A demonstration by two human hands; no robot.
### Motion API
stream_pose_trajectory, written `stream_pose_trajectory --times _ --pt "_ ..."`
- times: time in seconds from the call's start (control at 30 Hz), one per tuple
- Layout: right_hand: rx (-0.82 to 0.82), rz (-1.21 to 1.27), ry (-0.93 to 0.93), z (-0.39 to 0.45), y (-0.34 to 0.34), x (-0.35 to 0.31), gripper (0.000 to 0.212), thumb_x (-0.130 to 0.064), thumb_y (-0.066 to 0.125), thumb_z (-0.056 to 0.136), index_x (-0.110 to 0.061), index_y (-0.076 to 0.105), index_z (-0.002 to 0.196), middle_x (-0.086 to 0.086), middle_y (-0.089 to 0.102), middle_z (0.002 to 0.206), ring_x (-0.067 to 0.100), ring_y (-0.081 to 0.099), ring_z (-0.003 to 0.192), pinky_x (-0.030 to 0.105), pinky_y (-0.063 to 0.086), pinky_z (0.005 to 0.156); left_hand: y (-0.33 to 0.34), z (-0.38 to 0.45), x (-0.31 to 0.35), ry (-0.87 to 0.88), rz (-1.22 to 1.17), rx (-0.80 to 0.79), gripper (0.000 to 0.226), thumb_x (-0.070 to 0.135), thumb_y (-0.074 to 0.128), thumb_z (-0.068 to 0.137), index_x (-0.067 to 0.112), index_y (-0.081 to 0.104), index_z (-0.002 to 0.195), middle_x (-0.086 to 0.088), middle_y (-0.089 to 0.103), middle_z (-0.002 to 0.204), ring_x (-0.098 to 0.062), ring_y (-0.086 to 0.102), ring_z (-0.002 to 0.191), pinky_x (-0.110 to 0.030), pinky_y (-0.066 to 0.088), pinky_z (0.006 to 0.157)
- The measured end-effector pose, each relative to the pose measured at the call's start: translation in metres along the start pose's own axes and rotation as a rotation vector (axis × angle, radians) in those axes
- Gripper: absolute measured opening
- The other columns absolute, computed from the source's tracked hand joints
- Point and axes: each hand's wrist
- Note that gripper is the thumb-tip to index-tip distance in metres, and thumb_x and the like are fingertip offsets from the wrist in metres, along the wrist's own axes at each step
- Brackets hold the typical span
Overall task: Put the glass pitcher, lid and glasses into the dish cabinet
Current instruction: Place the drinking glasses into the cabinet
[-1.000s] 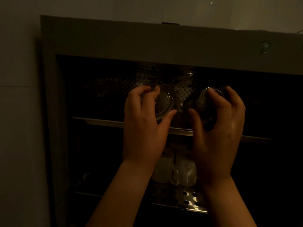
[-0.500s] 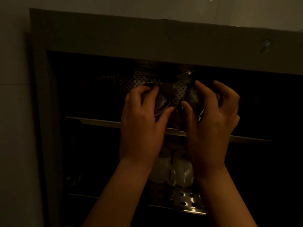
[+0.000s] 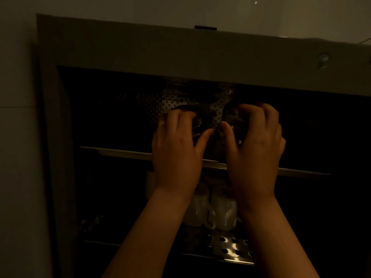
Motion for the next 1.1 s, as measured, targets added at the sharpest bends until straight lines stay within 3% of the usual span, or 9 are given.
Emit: stream_pose_trajectory --times 0.23,0.57,0.77,0.93,1.1 --pt "-0.058 -0.081 -0.023 -0.001 0.003 0.001 0.044 -0.031 0.06 0.088 -0.018 0.049 0.128 0.009 0.041 0.138 0.029 0.042 0.119 0.043 0.034 0.093 0.003 0.003 0.0 -0.003 0.03 -0.043 0.037 0.039 0.058 0.083 0.012 0.062 0.108 -0.007 0.058 0.11 -0.028 0.057 0.102 -0.041 0.05 0.079" --pt "-0.09 -0.258 0.008 0.011 0.006 0.009 0.04 -0.028 0.061 0.086 -0.007 0.052 0.12 0.023 0.051 0.118 0.042 0.049 0.1 0.046 0.037 0.081 0.009 0.008 0.001 -0.066 0.104 -0.078 0.027 0.031 0.065 0.085 0.011 0.065 0.102 -0.012 0.061 0.106 -0.035 0.058 0.096 -0.042 0.046 0.078" --pt "-0.275 -0.418 0.071 0.017 0.003 0.011 0.053 -0.043 0.046 0.093 -0.009 0.039 0.133 0.018 0.048 0.127 0.037 0.046 0.113 0.043 0.032 0.09 0.007 0.01 0.001 -0.096 0.14 -0.187 0.03 0.036 0.058 0.09 0.013 0.062 0.11 -0.011 0.057 0.119 -0.033 0.054 0.106 -0.041 0.042 0.085" --pt "-0.288 -0.359 0.08 0.015 0.001 0.009 0.054 -0.043 0.046 0.093 -0.012 0.037 0.136 0.016 0.046 0.132 0.036 0.043 0.117 0.043 0.032 0.092 0.005 0.015 0.001 -0.141 0.157 -0.302 0.039 0.043 0.048 0.094 0.021 0.055 0.125 -0.006 0.049 0.131 -0.03 0.05 0.114 -0.04 0.041 0.091" --pt "-0.245 -0.242 0.04 0.005 -0.001 0.013 0.057 -0.034 0.051 0.092 -0.013 0.032 0.142 0.017 0.042 0.135 0.033 0.043 0.118 0.042 0.036 0.093 0.003 0.014 0.001 -0.128 0.171 -0.328 0.041 0.043 0.046 0.094 0.019 0.052 0.127 -0.008 0.049 0.132 -0.03 0.05 0.114 -0.039 0.041 0.091"
Point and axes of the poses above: each hand's wrist, its own z-axis towards the middle knuckle, its own y-axis out of the palm, x = y × z
